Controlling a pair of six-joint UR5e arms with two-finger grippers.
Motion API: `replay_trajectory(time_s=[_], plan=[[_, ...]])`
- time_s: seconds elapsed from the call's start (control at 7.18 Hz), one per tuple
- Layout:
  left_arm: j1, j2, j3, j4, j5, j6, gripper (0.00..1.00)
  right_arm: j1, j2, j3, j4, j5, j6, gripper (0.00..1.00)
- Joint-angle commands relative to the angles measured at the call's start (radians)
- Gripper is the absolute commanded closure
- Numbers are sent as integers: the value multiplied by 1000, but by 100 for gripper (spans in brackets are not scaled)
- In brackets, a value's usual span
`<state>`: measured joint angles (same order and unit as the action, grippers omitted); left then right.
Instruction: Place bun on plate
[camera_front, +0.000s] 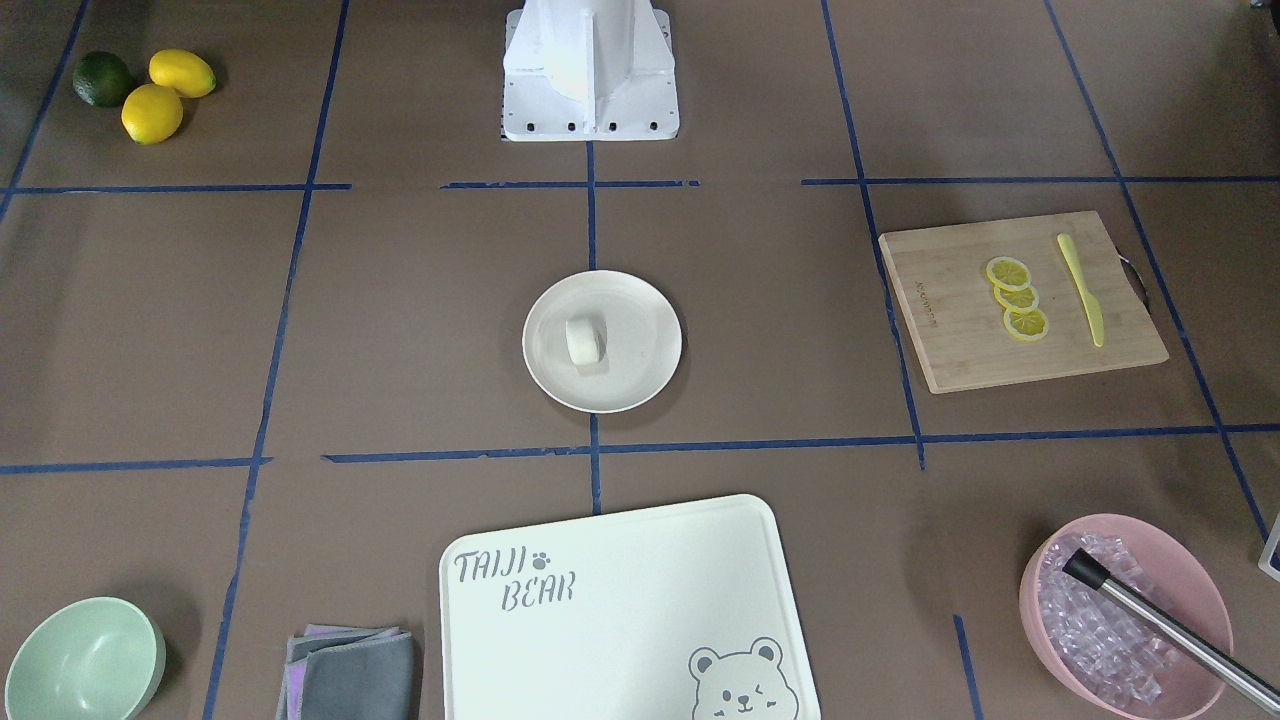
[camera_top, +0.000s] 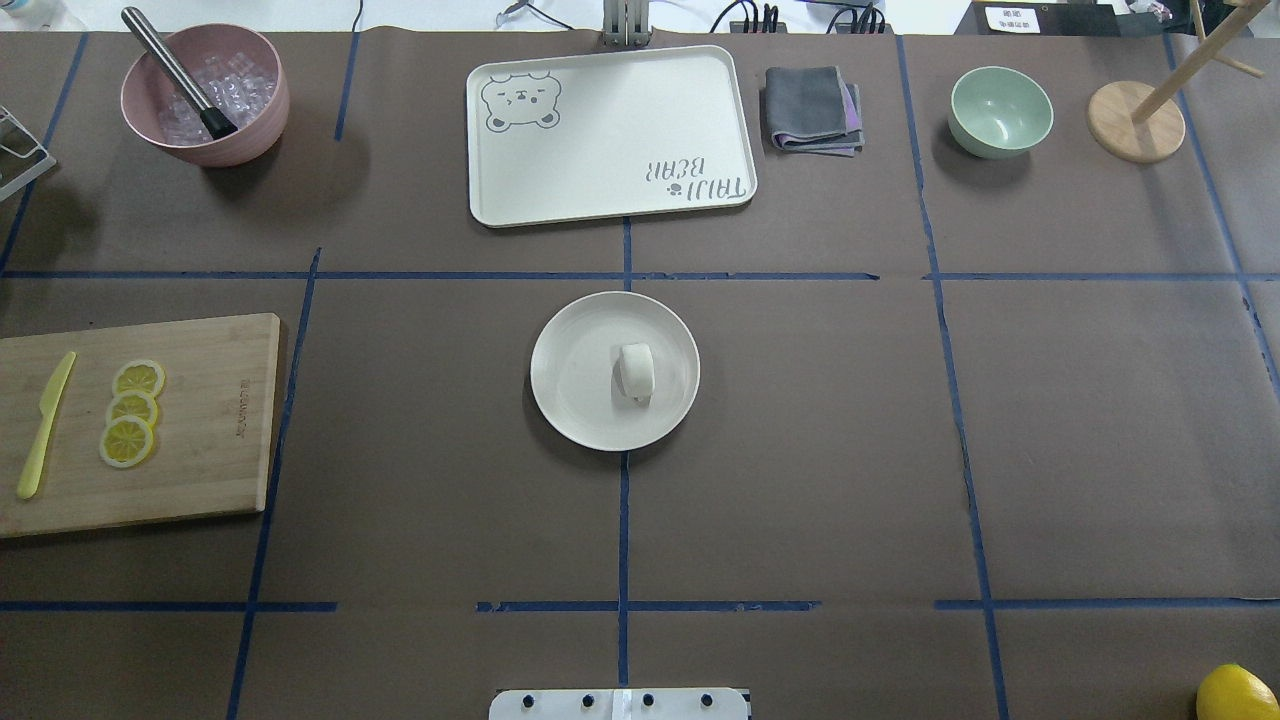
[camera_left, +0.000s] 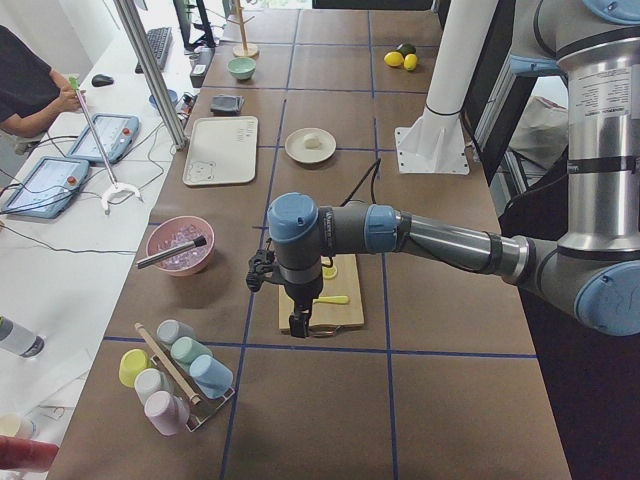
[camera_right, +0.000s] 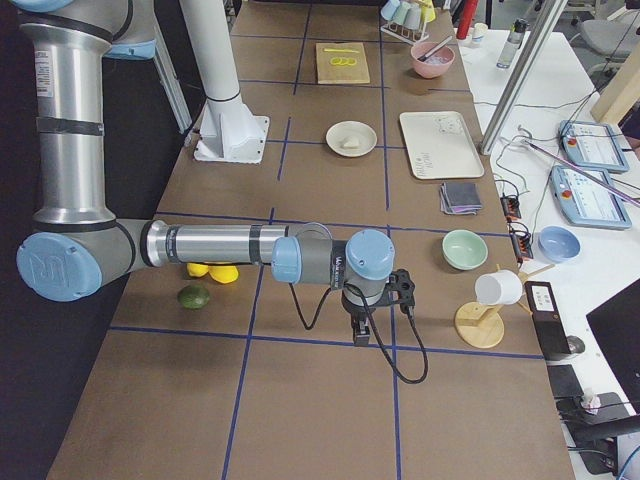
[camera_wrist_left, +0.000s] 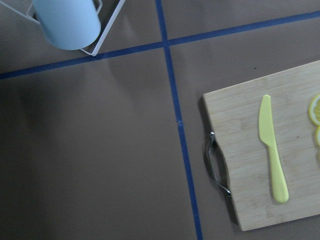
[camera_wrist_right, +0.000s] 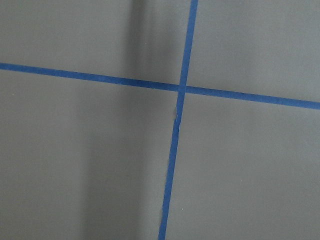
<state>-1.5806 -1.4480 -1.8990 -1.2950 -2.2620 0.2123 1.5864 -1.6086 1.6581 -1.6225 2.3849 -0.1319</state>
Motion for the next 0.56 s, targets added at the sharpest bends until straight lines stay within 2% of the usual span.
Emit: replay_trajectory(time_s=[0.0,0.14,0.42], plan=[[-1,0,46,-4,-43,1,0,6,7,2,0,0,0,0],[-1,0,51,-6,-72,-1,0,9,7,3,0,2,0,0],[1,-20,58,-3,-70,-4,0,11,4,6,1,-1,0,0]])
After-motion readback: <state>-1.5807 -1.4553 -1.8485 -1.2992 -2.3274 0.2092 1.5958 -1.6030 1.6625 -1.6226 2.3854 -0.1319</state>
